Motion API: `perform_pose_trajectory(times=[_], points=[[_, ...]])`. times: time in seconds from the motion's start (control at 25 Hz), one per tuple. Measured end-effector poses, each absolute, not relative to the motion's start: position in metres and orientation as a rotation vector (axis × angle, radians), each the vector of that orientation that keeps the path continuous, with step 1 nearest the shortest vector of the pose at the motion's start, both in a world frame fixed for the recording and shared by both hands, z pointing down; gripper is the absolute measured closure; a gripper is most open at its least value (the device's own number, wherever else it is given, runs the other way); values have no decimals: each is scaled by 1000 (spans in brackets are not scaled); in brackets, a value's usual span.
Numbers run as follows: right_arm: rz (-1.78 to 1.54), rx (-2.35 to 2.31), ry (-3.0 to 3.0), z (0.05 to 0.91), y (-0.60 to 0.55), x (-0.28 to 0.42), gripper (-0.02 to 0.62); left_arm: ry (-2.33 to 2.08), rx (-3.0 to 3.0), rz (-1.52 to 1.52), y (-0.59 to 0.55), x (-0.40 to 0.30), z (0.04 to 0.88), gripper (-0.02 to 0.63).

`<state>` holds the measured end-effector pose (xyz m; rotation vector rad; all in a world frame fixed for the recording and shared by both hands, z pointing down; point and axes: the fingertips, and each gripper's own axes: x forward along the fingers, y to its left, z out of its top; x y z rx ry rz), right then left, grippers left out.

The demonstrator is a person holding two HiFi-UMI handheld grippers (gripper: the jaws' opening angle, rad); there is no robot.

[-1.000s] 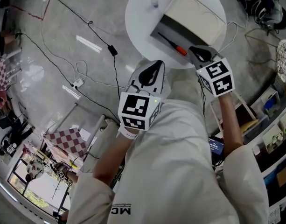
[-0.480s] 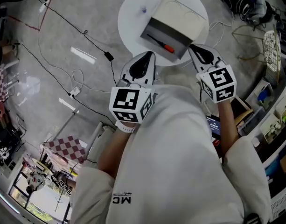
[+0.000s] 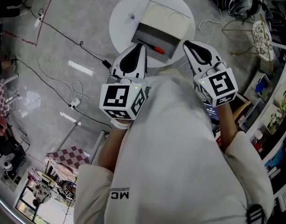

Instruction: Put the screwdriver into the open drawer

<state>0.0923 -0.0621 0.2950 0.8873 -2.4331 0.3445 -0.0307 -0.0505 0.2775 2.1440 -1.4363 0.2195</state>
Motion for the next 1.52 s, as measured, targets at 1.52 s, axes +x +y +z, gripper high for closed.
perform_pose_trajectory(times=[1.52], points=[[292,959,-2574,256,-20,116,517,-1444,2280,309,-11,-12,256,591]])
